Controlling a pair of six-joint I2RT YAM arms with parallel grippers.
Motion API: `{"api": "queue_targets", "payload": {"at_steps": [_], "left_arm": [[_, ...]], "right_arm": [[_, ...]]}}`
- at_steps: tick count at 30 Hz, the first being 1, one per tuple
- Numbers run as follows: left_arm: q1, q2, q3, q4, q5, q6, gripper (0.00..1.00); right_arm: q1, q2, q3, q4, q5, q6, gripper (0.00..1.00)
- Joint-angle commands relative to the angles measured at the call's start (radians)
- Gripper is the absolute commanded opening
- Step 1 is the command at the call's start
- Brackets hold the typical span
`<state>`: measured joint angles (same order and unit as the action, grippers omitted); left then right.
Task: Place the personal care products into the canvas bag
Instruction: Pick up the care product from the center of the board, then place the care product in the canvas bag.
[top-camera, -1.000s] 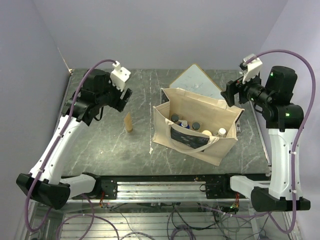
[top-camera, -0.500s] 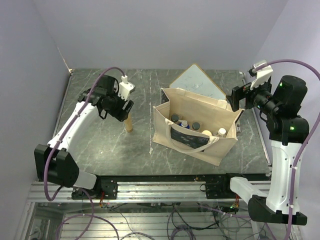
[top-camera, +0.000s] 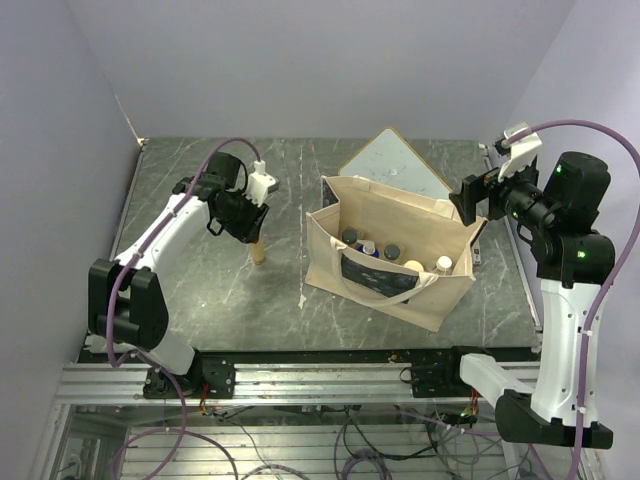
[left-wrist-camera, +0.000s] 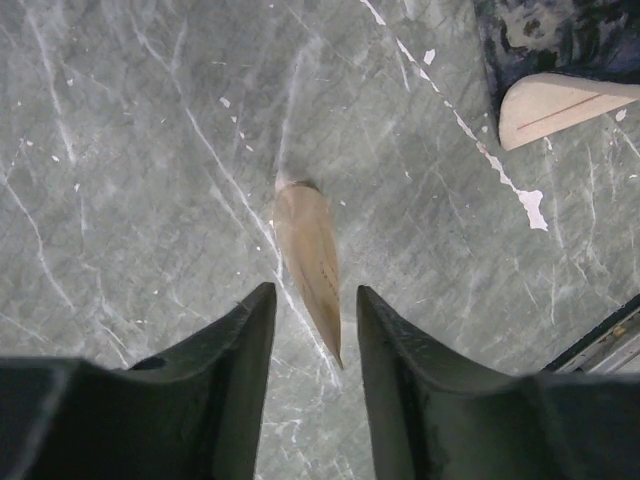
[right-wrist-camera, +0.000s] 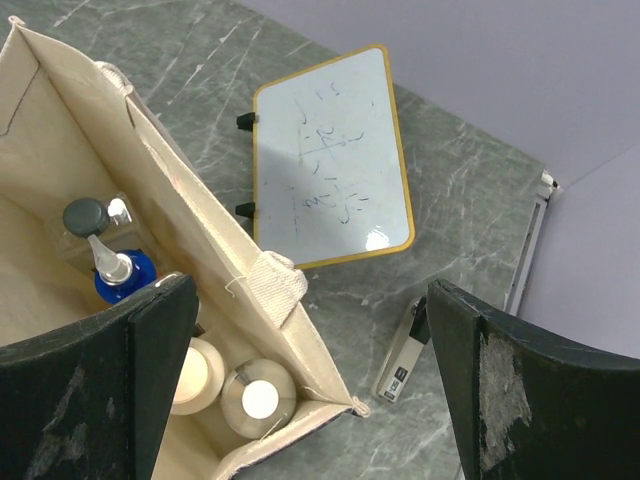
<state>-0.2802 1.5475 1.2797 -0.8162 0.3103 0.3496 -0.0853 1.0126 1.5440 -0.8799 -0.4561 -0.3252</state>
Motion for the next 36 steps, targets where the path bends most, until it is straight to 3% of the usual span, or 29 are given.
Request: {"api": "queue_targets", "payload": {"at_steps": [1,7,16,23,30,36], "left_arm": [[0.003,0.001,-0.006,0.012,0.062,0.028,0.42],[0.003,-0.041,0.064,-0.057,0.025,0.086,0.07],[-0.041,-0.216,0.247,-0.119,-0.095,0.107,0.07],[-0.178,-0.300,0.483,-0.047,-0.020,0.006,0.07],[-0.295,-0.208,0.675,-0.009,0.177,-0.108,0.07],[-0.467,-0.088,0.775,-0.040,0.109,-0.068,0.07]], "right_arm": [[-0.012,-0.006,-0.007,0.015,-0.013,-0.006,0.97],[-0.011,0.017,0.008,0.011,-0.023,-0.011,0.97],[-0.011,0.033,-0.040,0.096,-0.037,-0.050,0.96],[-0.010,0.053,-0.037,0.104,-0.072,-0.055,0.96],[-0.010,0.041,-0.027,0.083,-0.075,-0.057,0.96],[-0.011,0.033,-0.015,0.049,-0.069,-0.067,0.97]]}}
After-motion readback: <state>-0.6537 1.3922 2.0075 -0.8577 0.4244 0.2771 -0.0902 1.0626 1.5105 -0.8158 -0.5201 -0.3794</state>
